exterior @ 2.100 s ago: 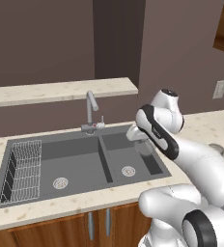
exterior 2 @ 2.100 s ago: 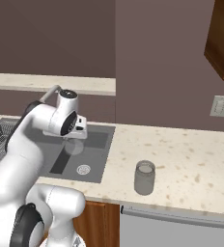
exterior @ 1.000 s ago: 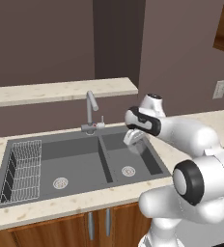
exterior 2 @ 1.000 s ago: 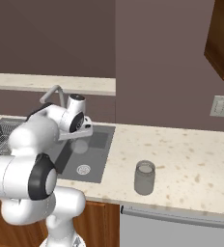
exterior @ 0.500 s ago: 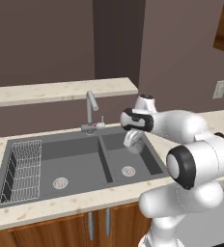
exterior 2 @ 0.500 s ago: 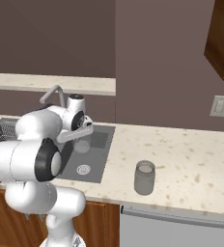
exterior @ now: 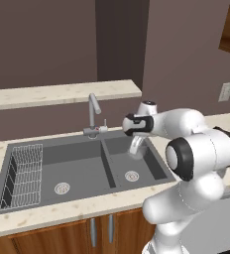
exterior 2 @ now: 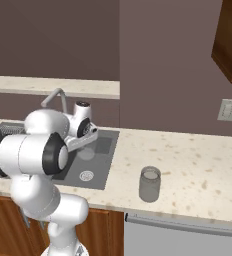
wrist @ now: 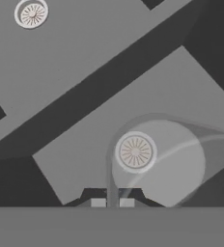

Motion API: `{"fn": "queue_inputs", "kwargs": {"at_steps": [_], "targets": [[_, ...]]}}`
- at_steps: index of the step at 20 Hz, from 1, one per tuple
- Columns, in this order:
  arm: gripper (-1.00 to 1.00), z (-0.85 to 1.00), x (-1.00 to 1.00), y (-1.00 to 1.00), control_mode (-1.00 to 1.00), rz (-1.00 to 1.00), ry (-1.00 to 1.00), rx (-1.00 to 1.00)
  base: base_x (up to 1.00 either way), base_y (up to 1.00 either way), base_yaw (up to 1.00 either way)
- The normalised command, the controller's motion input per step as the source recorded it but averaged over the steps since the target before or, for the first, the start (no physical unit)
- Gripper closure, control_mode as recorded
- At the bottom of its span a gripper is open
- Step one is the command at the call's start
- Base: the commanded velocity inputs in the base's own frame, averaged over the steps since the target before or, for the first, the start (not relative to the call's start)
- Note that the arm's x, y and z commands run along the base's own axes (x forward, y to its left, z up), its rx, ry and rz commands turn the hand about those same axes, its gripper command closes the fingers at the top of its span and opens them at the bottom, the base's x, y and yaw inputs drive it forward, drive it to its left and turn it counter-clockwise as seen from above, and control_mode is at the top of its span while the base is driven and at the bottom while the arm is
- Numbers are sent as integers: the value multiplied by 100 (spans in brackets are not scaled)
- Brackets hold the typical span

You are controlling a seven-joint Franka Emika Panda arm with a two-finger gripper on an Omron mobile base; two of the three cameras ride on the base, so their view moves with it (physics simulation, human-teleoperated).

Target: Place the jar in the left basin and the glass cup in the right basin of the sink.

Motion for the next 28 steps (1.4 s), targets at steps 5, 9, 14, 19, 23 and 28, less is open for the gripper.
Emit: {"fn": "queue_inputs", "kwargs": {"at_steps": [5, 9, 14, 19, 23, 28], "targets": [[100, -29, 21, -1, -100, 13, 0, 0, 0, 0, 0], [100, -31, 21, 0, -100, 11, 0, -2, 0, 0, 0], [100, -32, 20, 0, -100, 9, 0, -6, 0, 0, 0], [100, -33, 16, 0, -100, 5, 2, -8, 0, 0, 0], [100, -32, 19, 0, -100, 0, 3, -6, 0, 0, 0], [100, -33, 19, 0, -100, 0, 0, -1, 0, 0, 0]]}}
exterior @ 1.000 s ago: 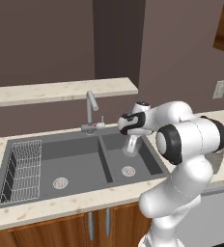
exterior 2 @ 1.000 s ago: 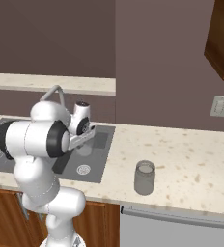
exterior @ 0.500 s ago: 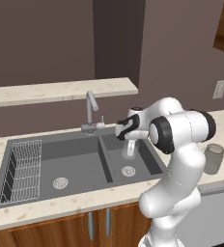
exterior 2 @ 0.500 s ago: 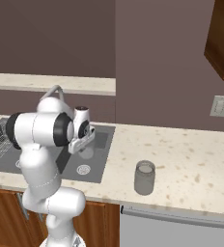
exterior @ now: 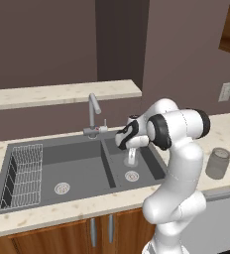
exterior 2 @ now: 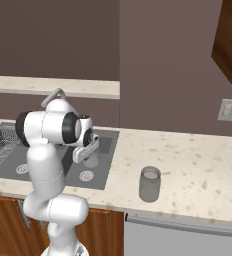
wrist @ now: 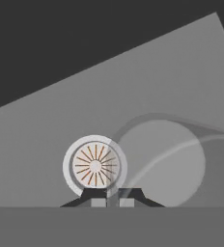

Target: Place the jar in the left basin and the glass cup in the right basin of the sink.

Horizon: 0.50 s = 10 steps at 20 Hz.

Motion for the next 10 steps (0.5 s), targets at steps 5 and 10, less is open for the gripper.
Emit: {"fn": "queue_inputs", "kwargs": {"at_steps": [5, 10], "targets": [[100, -33, 24, 0, -100, 0, 0, 0, 0, 0, 0], [100, -36, 23, 1, -100, 0, 0, 0, 0, 0, 0]]}}
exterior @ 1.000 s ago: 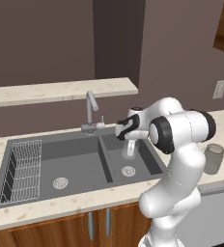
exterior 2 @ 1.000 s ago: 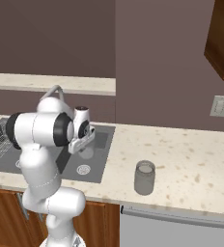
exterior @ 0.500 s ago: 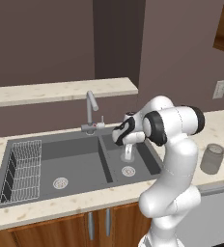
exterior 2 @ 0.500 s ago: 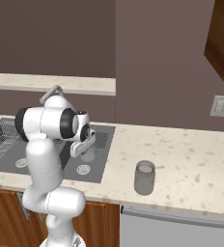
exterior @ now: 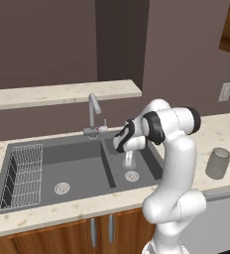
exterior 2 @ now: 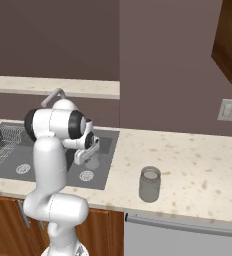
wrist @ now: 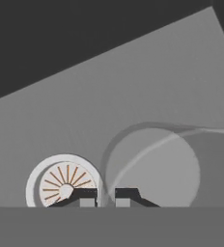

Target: Place the jar in the left basin and the glass cup in the right basin of the sink.

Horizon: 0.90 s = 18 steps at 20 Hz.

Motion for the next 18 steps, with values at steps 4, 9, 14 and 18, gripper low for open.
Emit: {"fn": "queue_inputs", "kwargs": {"at_steps": [4, 9, 14, 18], "targets": [[100, -37, 21, 2, -100, 0, 0, 0, 0, 0, 0], [100, -39, 15, 1, -100, 0, -1, 0, 0, 0, 0], [100, -40, 8, 1, -100, 0, -1, 0, 0, 0, 0], [-100, -25, 4, 0, -100, 0, 0, 0, 0, 0, 0]]}}
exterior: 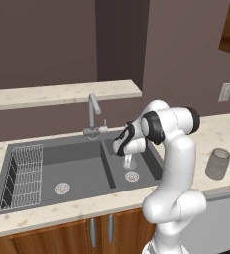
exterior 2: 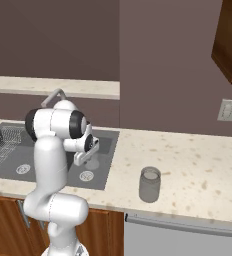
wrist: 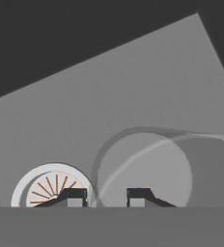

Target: Place the jar in the left basin and the glass cup in the right basin of the sink.

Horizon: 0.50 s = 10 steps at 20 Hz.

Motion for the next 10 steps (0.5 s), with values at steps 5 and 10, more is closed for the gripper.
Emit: {"fn": "queue_inputs", "kwargs": {"at_steps": [5, 10], "targets": [[-100, 7, 0, 0, -100, 0, -1, 0, 0, 0, 0], [-100, 22, -9, 0, -100, 0, 0, 0, 0, 0, 0]]}}
